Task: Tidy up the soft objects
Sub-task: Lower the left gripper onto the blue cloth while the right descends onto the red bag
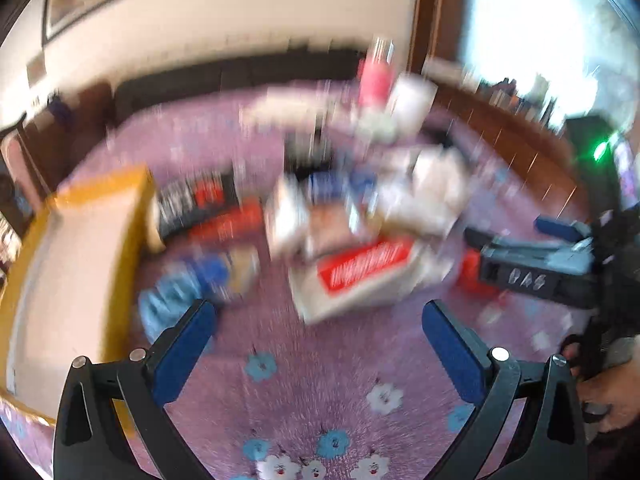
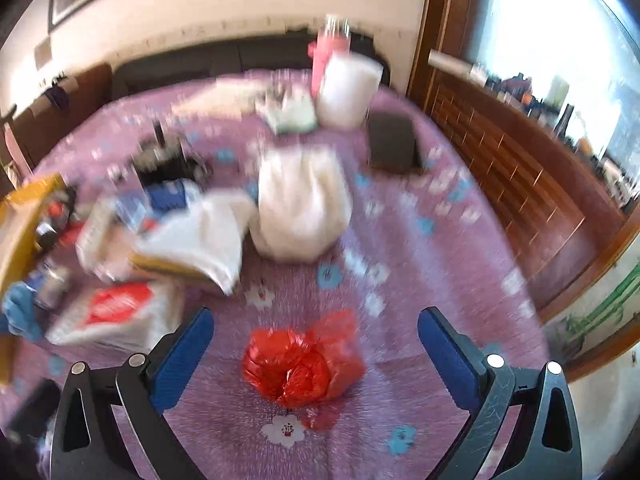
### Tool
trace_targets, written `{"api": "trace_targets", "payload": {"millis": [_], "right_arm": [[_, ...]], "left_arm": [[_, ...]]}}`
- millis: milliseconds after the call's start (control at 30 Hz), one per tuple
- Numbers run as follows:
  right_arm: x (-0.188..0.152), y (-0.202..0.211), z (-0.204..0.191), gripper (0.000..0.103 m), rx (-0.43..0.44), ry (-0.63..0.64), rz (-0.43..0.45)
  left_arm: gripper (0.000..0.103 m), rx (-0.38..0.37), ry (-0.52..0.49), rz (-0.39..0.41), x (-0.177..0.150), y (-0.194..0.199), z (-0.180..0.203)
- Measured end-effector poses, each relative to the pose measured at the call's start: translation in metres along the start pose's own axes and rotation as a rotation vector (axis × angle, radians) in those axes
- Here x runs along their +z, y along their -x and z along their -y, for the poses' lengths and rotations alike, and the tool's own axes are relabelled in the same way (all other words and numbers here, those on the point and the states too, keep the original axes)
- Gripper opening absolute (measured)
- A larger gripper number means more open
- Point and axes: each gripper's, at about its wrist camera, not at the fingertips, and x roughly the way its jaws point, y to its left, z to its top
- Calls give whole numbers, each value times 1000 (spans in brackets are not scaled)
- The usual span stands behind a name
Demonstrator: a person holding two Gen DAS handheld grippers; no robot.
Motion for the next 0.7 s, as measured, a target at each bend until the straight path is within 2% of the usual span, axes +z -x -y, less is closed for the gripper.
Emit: {"api": "trace_targets", "payload": {"millis": [33, 100, 133, 233, 300, 367, 467, 500, 533, 567, 633, 700], "right_arm": [[1, 18, -1, 102, -4, -2, 80], [-6, 52, 0, 102, 4, -13, 240], [-11, 57, -1, 102, 21, -12, 256], [-19, 37, -3, 102, -45, -20, 113], [-25, 31, 9, 102, -73, -95, 101], [-30, 38, 17, 102, -94, -159, 140], [-37, 64, 26, 102, -187, -214, 320], [-38, 69, 26, 102, -180, -221, 362], [-40, 71, 27, 102, -127, -230, 395], [-37, 65, 28, 102, -94, -231, 366], [-28, 39, 27, 102, -62, -221, 187], [-29, 26, 30, 102, -20, -240, 134]], "left_arm": [[103, -11, -2, 84, 2, 18, -4], [103, 2, -18, 174, 4, 34, -11], [103, -2, -31, 174, 4, 36, -14], [103, -4, 5, 79, 2, 25, -26], [103, 4, 30, 57, -1, 24, -32], [103, 18, 55, 75, -4, 29, -38], [103, 37, 60, 108, -7, 37, -45], [103, 36, 54, 107, -7, 36, -47], [103, 36, 46, 99, -6, 34, -48], [103, 42, 42, 90, -7, 33, -50], [103, 57, 39, 71, -9, 31, -52], [103, 64, 39, 65, -12, 32, -53]]}}
